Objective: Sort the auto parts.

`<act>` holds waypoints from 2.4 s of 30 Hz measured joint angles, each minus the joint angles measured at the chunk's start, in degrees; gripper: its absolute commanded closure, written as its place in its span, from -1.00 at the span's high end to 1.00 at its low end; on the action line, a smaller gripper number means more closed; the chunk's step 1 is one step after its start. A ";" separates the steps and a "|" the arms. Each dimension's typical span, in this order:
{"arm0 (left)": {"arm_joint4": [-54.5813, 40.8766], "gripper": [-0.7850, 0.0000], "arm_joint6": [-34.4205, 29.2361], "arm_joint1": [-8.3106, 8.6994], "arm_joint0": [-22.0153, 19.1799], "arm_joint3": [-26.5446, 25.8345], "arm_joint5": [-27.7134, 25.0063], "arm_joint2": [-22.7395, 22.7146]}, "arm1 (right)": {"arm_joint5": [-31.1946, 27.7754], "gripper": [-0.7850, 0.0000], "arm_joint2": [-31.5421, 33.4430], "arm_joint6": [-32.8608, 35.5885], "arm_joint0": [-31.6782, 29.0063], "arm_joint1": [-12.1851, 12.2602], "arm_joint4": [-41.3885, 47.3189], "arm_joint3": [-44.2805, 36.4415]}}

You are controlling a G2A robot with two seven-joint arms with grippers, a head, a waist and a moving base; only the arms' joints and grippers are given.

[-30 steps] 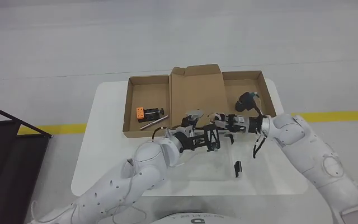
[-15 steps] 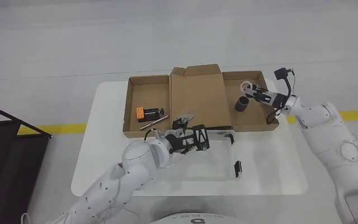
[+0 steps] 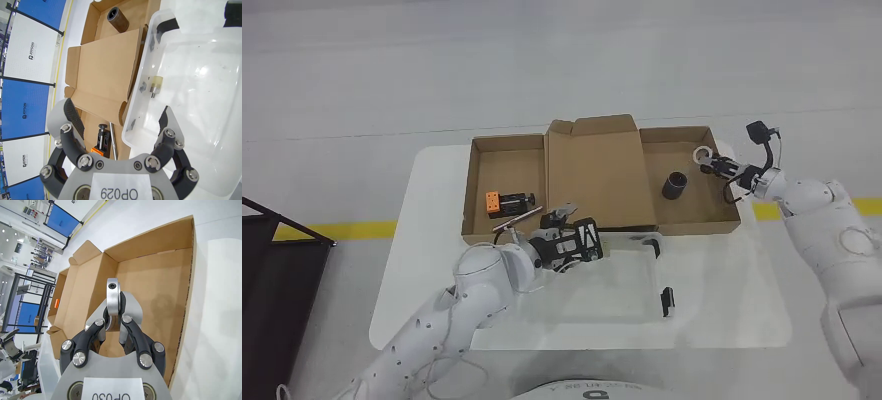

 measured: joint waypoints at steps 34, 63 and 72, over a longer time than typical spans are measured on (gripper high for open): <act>-17.33 0.64 2.81 0.32 -1.95 6.04 -14.09 -1.84 | -20.67 1.00 23.16 -21.21 -30.48 7.38 -6.90 -39.77; -24.37 0.52 -8.92 -7.92 -19.45 26.36 -10.21 19.27 | -20.67 1.00 27.28 -36.47 -40.60 8.80 -20.09 -49.12; -27.16 -0.06 -8.56 -9.15 -21.46 29.48 -11.62 20.76 | -20.67 1.00 27.28 -36.47 -40.60 8.80 -20.09 -49.12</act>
